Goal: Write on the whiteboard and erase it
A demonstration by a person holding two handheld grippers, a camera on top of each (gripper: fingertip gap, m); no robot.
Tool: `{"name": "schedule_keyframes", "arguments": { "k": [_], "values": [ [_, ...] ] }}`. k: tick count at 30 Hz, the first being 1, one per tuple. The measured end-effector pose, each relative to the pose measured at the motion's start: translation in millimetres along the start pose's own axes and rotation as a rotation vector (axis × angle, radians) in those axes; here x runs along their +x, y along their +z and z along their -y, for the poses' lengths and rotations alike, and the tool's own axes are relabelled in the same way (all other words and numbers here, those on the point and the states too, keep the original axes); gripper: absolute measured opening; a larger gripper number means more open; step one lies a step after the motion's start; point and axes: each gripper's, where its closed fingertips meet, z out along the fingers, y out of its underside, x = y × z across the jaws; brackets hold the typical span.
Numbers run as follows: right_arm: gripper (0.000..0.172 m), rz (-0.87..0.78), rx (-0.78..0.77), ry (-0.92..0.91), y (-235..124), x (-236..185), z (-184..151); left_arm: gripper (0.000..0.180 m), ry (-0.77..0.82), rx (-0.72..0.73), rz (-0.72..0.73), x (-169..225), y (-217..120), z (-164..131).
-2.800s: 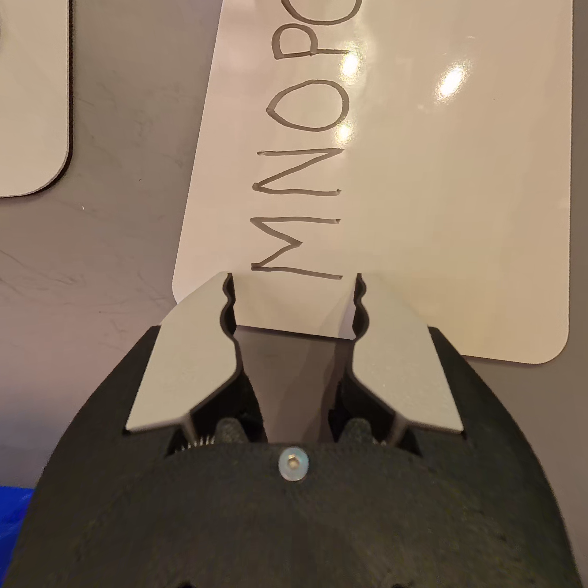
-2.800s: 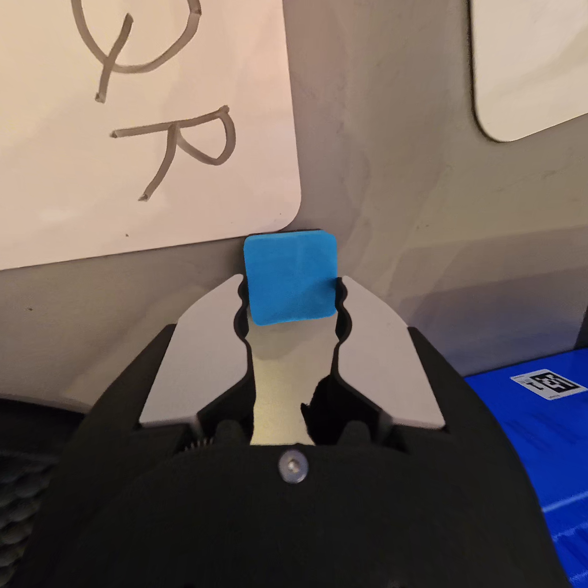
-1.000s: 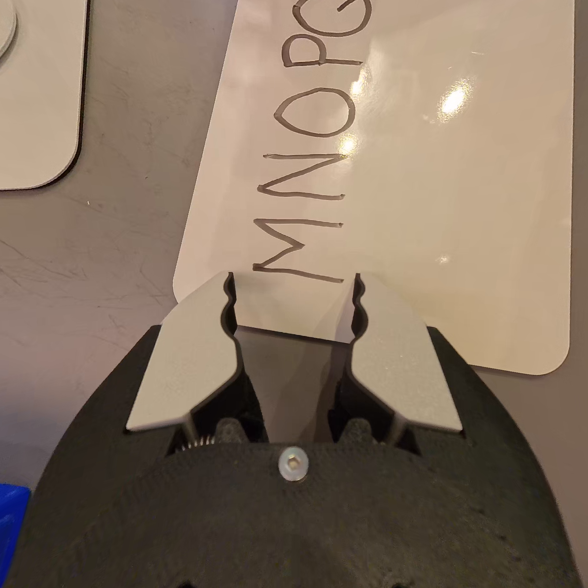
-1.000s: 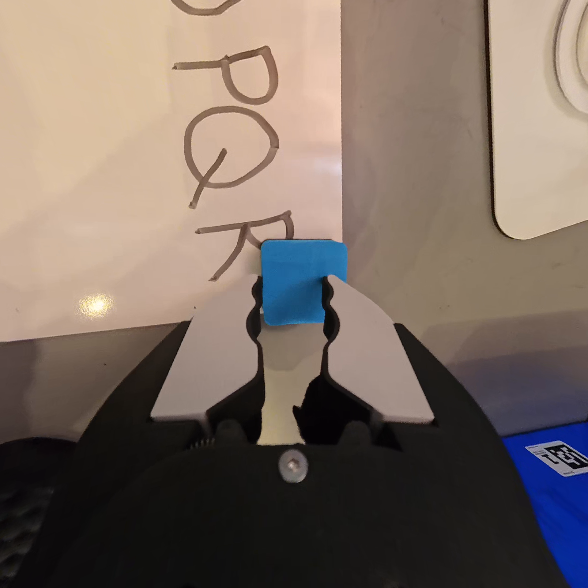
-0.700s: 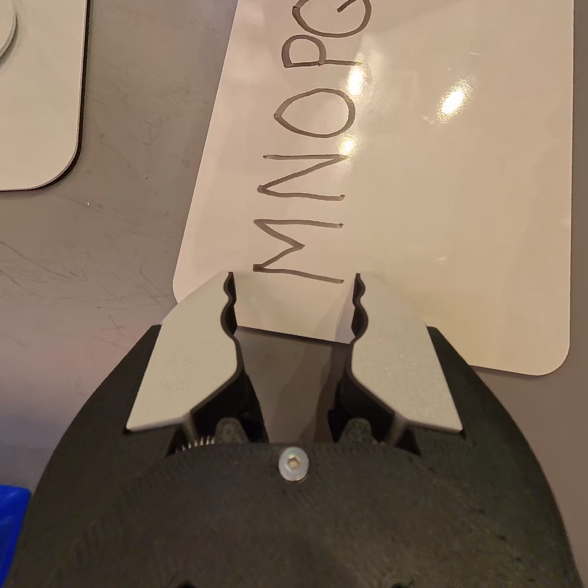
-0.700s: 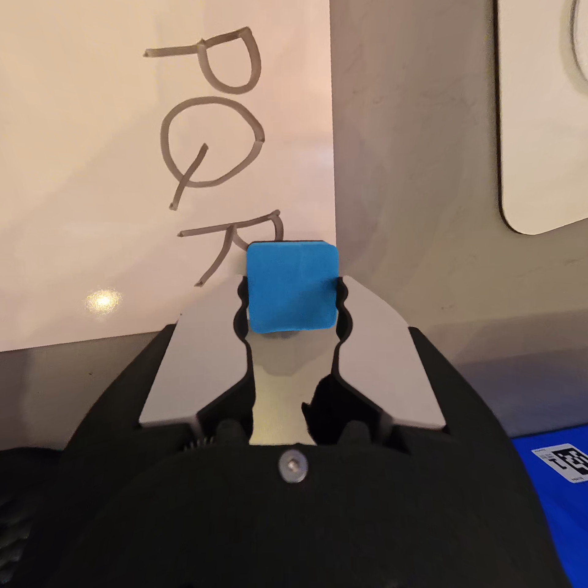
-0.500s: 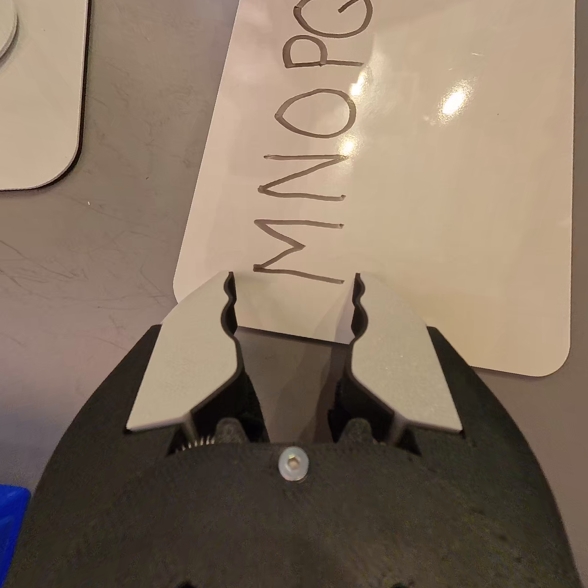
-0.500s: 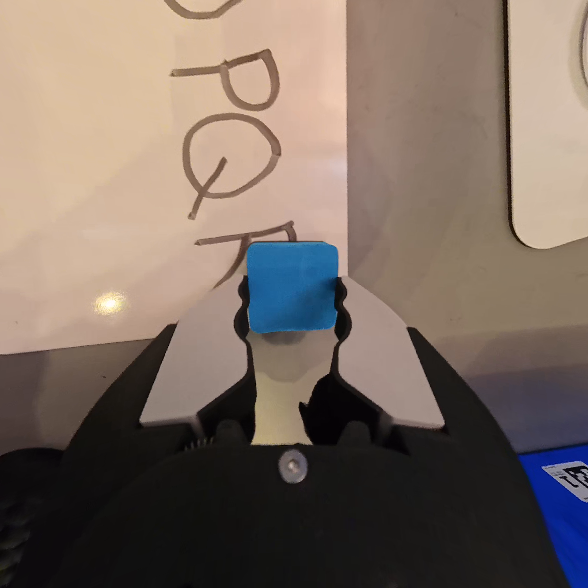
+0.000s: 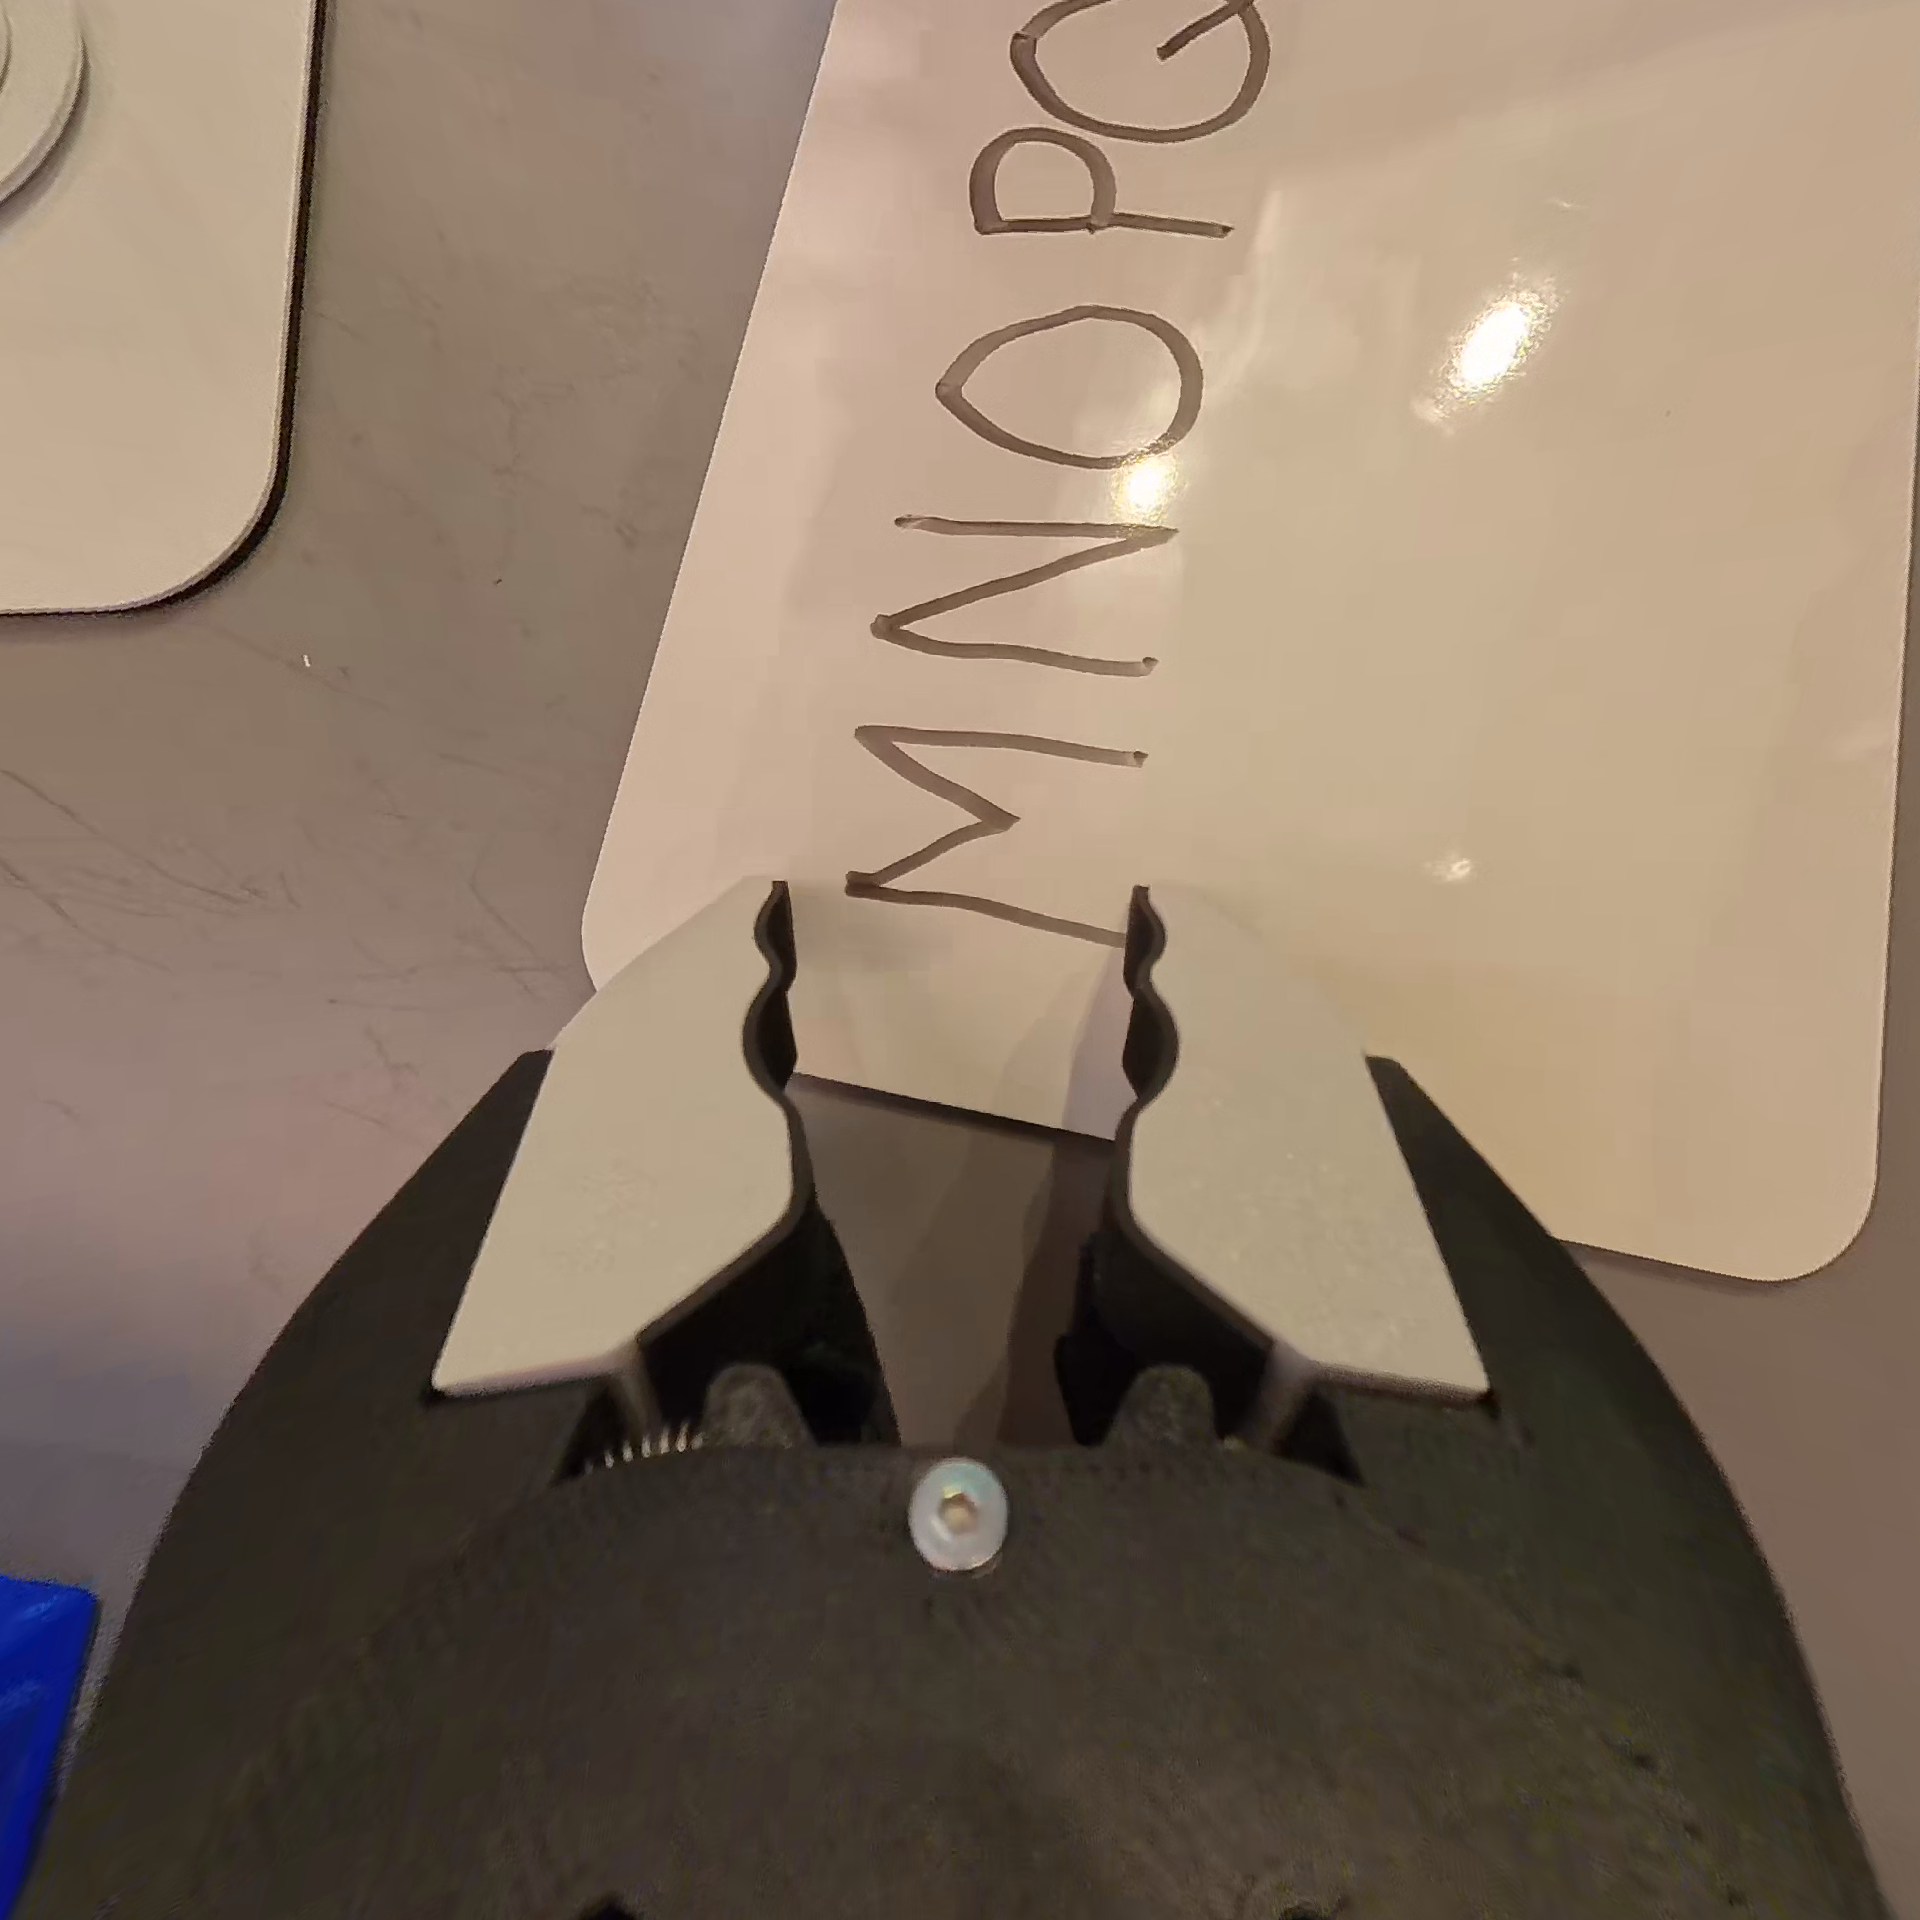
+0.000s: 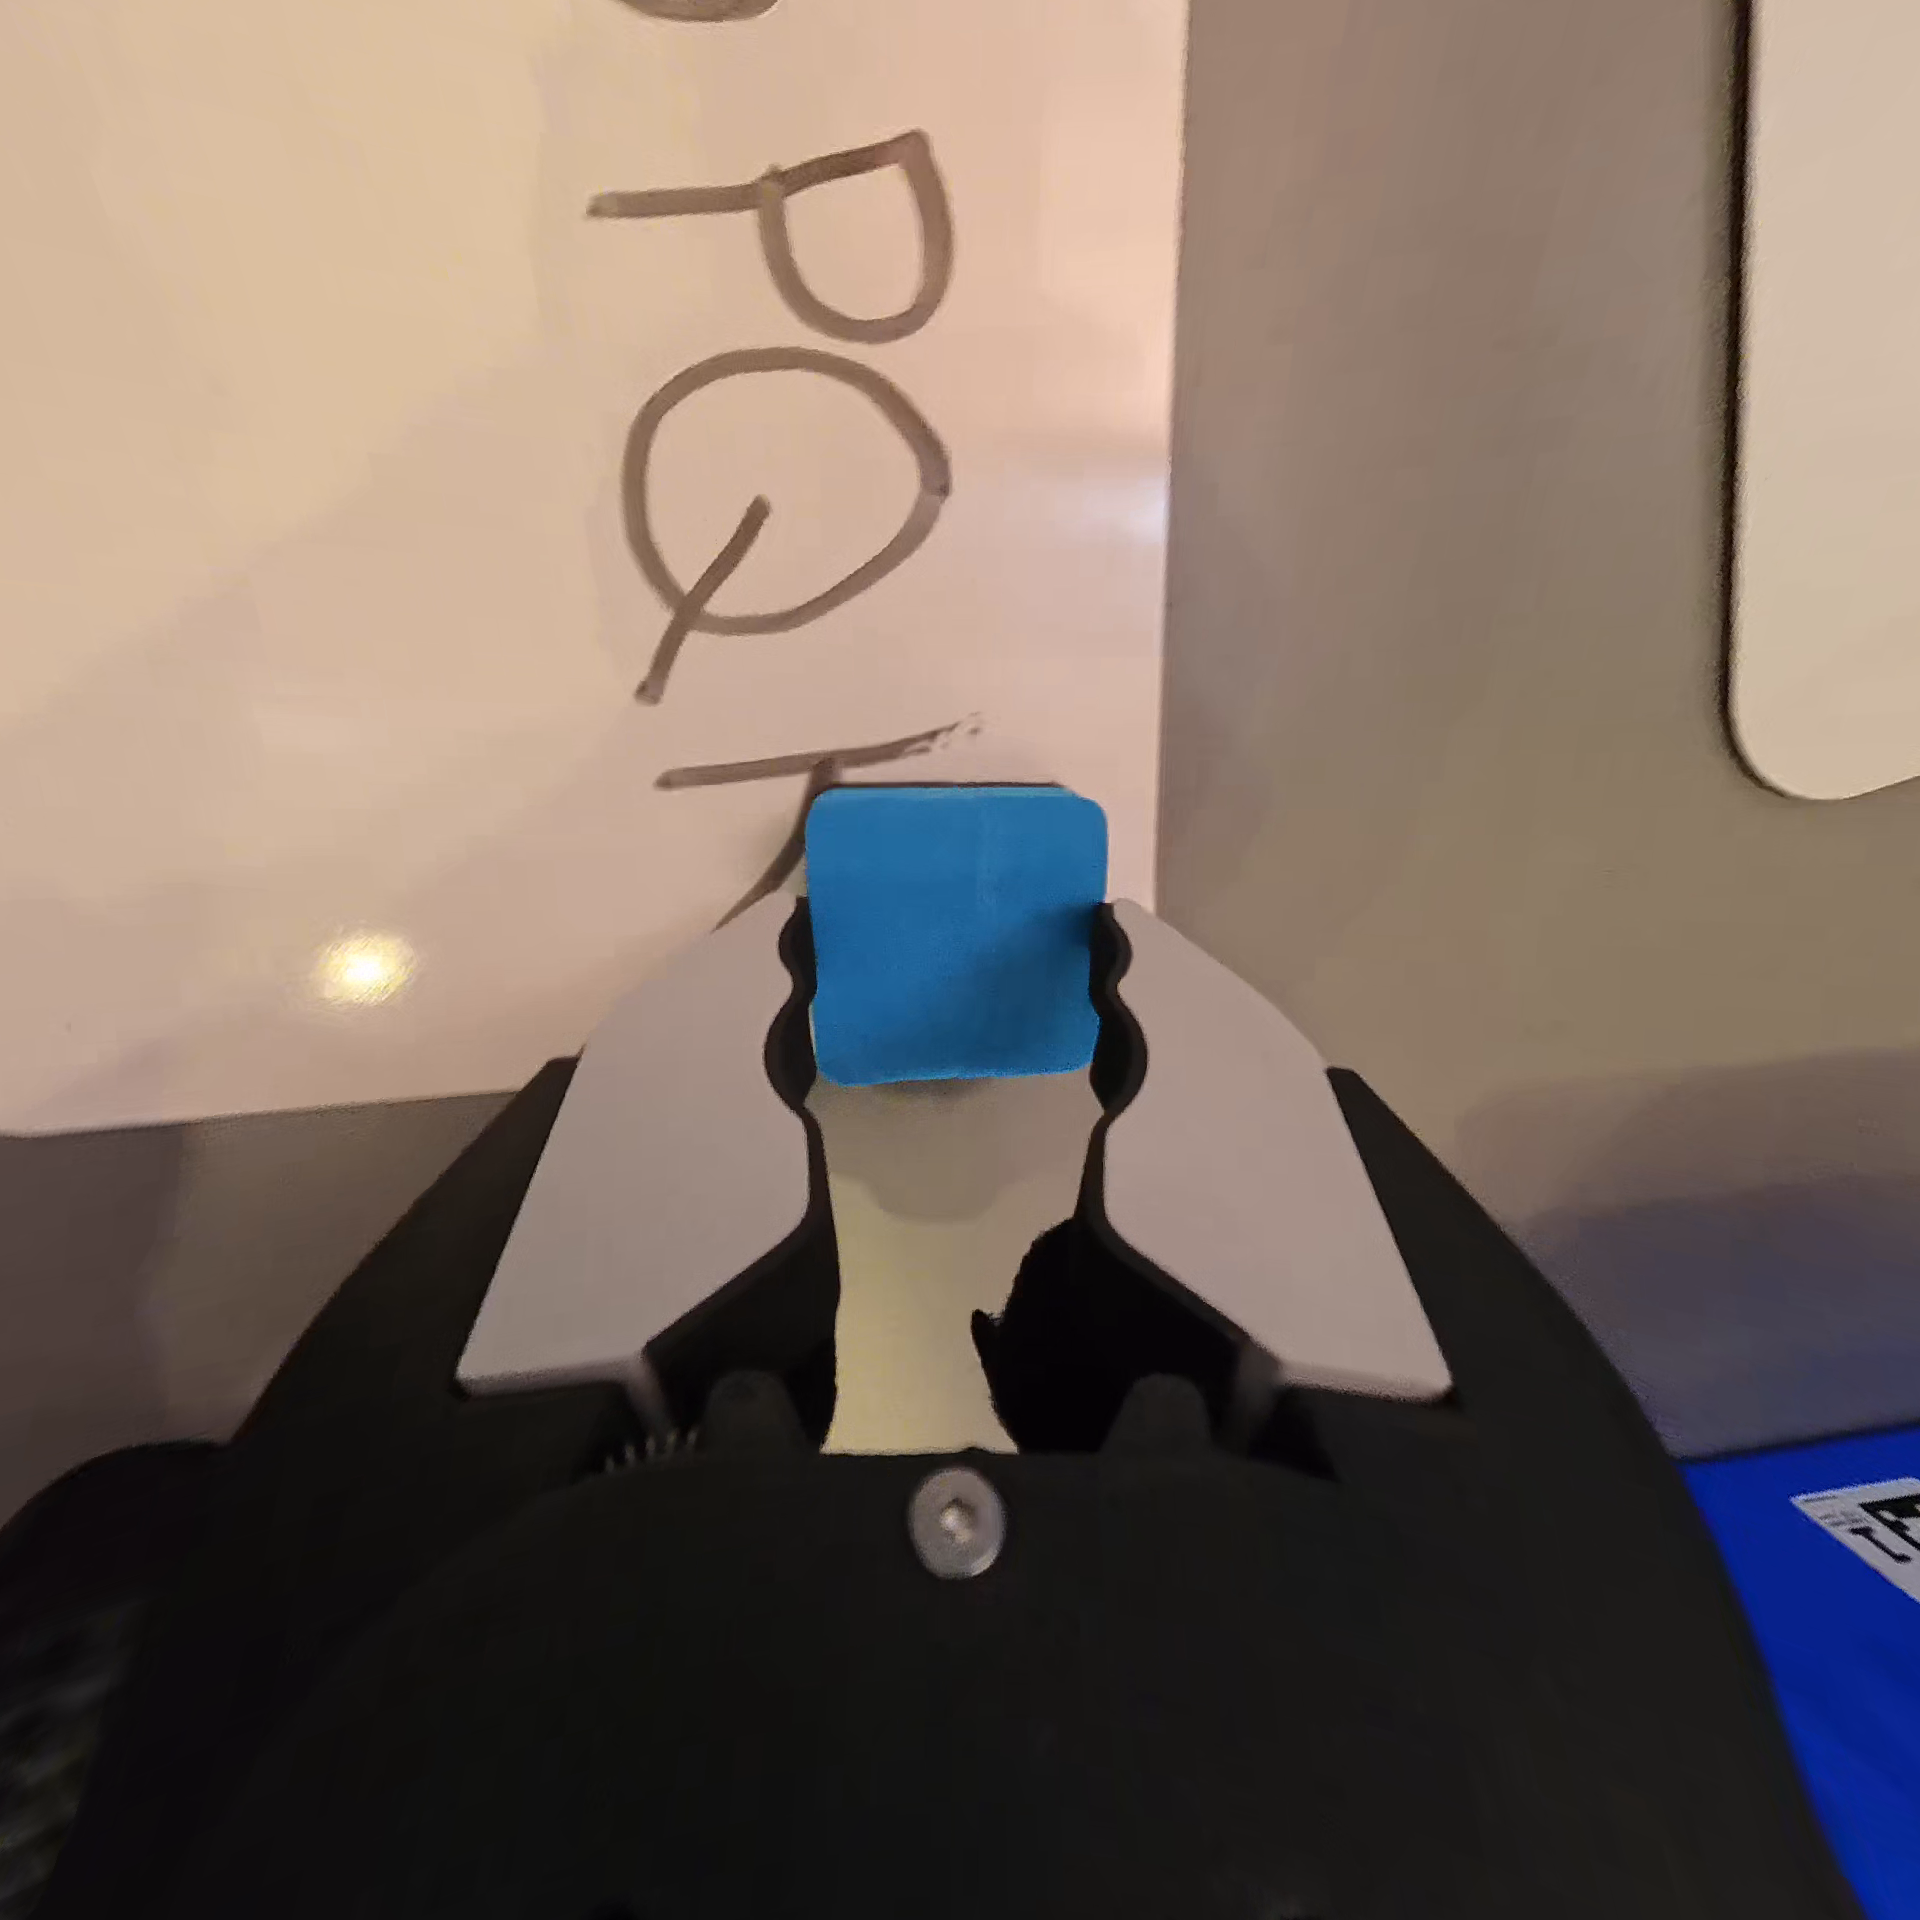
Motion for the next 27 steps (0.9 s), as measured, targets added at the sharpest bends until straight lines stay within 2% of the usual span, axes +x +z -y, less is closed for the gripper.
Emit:
{"name": "schedule_keyframes", "arguments": {
  "k": [3,5,7,9,11,14,16,18,20,22,24,27],
  "values": [
    [0.052,0.022,0.047,-0.024,5,-7,22,0.061,-0.007,0.001,0.005,-1,0,0],
    [0.052,0.031,0.01,-0.076,3,-18,18,0.06,-0.012,0.001,0.01,-1,0,0],
    [0.052,0.029,-0.026,-0.055,0,-15,5,0.06,-0.014,0.0,0.013,-1,1,0],
    [0.052,0.003,-0.009,-0.016,4,-3,13,0.059,-0.014,0.0,0.011,-1,1,1],
    [0.052,0.019,0.02,-0.053,7,-12,28,0.059,-0.016,0.0,0.011,-1,1,1],
    [0.052,0.046,-0.023,-0.084,-1,-30,11,0.059,-0.018,0.001,0.016,-1,1,1],
    [0.052,0.025,-0.036,-0.023,-2,-20,1,0.059,-0.018,0.001,0.018,-1,1,1],
    [0.052,-0.007,-0.018,0.006,3,-11,13,0.059,-0.019,0.0,0.018,-1,2,2],
    [0.052,0.015,0.0,-0.051,4,-28,24,0.059,-0.018,0.001,0.015,0,2,2],
    [0.053,0.042,-0.032,-0.062,-3,-42,8,0.06,-0.018,0.001,0.017,0,2,2],
    [0.052,0.015,-0.049,0.01,-6,-30,-7,0.06,-0.017,0.001,0.019,0,2,2],
    [0.052,-0.007,-0.026,0.002,1,-24,14,0.06,-0.018,0.001,0.019,0,2,2]
  ]
}}
